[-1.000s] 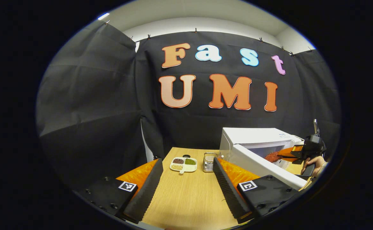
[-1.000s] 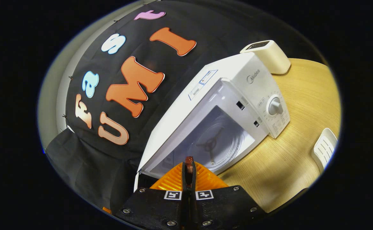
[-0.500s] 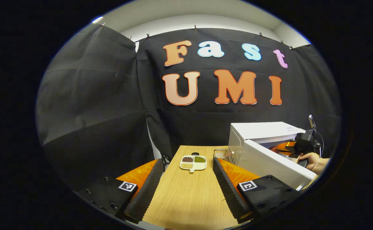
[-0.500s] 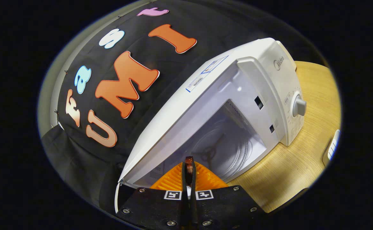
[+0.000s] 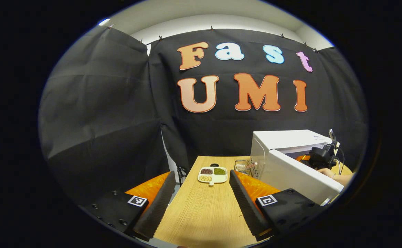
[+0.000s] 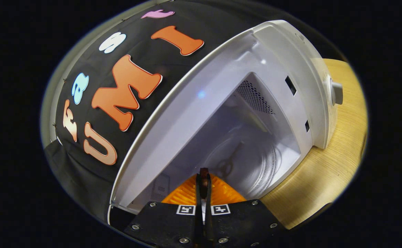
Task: Open the microwave oven with the left hand, put the food in, and close the microwave oven.
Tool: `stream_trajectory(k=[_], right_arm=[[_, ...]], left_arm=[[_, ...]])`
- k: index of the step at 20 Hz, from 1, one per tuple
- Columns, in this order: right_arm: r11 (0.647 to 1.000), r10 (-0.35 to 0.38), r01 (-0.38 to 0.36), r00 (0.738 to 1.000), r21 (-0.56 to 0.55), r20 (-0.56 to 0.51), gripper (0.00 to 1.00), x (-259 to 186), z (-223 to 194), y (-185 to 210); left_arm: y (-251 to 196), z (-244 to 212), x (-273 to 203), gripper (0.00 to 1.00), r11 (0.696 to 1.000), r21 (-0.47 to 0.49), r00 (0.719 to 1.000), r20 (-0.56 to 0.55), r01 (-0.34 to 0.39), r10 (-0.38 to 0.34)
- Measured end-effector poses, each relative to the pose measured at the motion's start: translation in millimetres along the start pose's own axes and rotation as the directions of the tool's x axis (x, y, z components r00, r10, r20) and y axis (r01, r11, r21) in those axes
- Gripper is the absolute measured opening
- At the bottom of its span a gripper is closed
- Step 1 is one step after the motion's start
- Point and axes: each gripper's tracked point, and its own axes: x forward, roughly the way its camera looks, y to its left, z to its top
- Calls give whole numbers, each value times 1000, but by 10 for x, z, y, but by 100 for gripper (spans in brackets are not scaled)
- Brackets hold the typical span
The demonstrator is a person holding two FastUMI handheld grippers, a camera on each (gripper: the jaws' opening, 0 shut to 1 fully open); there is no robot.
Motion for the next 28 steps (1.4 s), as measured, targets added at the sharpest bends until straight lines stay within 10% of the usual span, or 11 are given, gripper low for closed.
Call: stream_trajectory(k=[6,9,13,28], right_arm=[[986,-98,103,994,-133,41,28,72,52,-241],[977,-111,123,991,-172,73,69,17,137,-283],[965,-119,136,989,-223,88,94,-65,206,-303],[893,-52,103,991,-438,126,94,-1070,546,-180]], left_arm=[[38,-68,11,100,1000,-11,1000,-17,-1,1],[6,-70,46,98,1000,-17,1000,-18,4,-4],[-62,-58,43,100,1000,-19,1000,-9,21,-21],[-514,-68,-59,97,991,-58,993,7,117,-117]])
